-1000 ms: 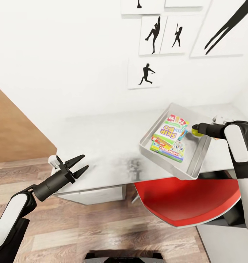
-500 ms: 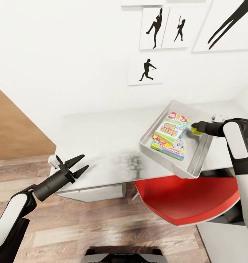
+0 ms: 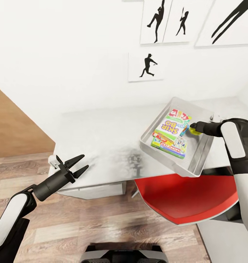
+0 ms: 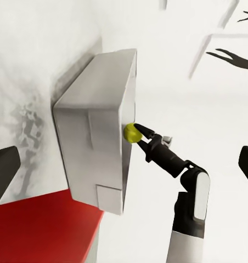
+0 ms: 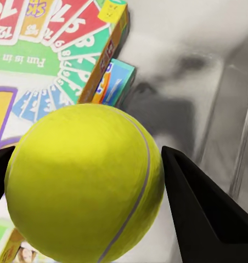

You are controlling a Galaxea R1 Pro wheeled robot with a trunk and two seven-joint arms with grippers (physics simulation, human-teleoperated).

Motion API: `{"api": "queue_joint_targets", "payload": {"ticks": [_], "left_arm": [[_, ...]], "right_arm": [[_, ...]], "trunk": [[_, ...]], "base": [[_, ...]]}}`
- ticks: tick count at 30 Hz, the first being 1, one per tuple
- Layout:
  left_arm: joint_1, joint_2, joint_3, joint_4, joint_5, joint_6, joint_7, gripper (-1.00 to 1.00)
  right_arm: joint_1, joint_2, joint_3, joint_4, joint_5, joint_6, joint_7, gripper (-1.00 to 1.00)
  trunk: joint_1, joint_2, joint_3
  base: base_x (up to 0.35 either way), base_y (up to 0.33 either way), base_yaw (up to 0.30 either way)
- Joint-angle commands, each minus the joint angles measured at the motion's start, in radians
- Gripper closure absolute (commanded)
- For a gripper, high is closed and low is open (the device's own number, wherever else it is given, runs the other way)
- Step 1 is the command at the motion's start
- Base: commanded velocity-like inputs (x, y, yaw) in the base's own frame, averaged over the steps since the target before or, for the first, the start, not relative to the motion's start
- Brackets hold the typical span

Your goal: Put all the toys in the child's room - the three board games (two on the bed and one on the table), the two jigsaw puzzles on the table, and the tennis ball on the table - inside the toy box on the table in the child's room.

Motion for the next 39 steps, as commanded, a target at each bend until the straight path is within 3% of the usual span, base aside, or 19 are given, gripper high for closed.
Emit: {"api": "queue_joint_targets", "payload": {"ticks": [1, 15, 16, 39], "left_arm": [[-0.001, 0.000, 0.001, 0.000, -0.003, 0.004, -0.004, -1.00], [-0.001, 0.000, 0.001, 0.000, -0.003, 0.004, -0.005, -1.00], [-0.001, 0.000, 0.001, 0.000, -0.003, 0.004, -0.005, -1.00], [-0.001, 0.001, 0.001, 0.000, -0.003, 0.004, -0.006, -1.00]], "right_arm": [[-0.001, -0.001, 0.003, 0.000, -0.011, -0.001, -0.010, 1.00], [0.002, -0.001, 0.006, 0.016, 0.000, -0.080, -0.015, 1.00], [0.001, -0.001, 0.006, 0.020, 0.002, -0.082, -0.015, -1.00], [-0.003, -0.001, 0.003, 0.016, 0.016, -0.094, -0.016, -1.00]], "trunk": [[0.000, -0.002, -0.003], [0.000, -0.002, -0.013], [0.000, -0.002, -0.013], [0.000, -0.002, -0.013]], "base": [[0.000, 0.000, 0.000], [0.000, 0.000, 0.000], [0.000, 0.000, 0.000], [0.000, 0.000, 0.000]]}}
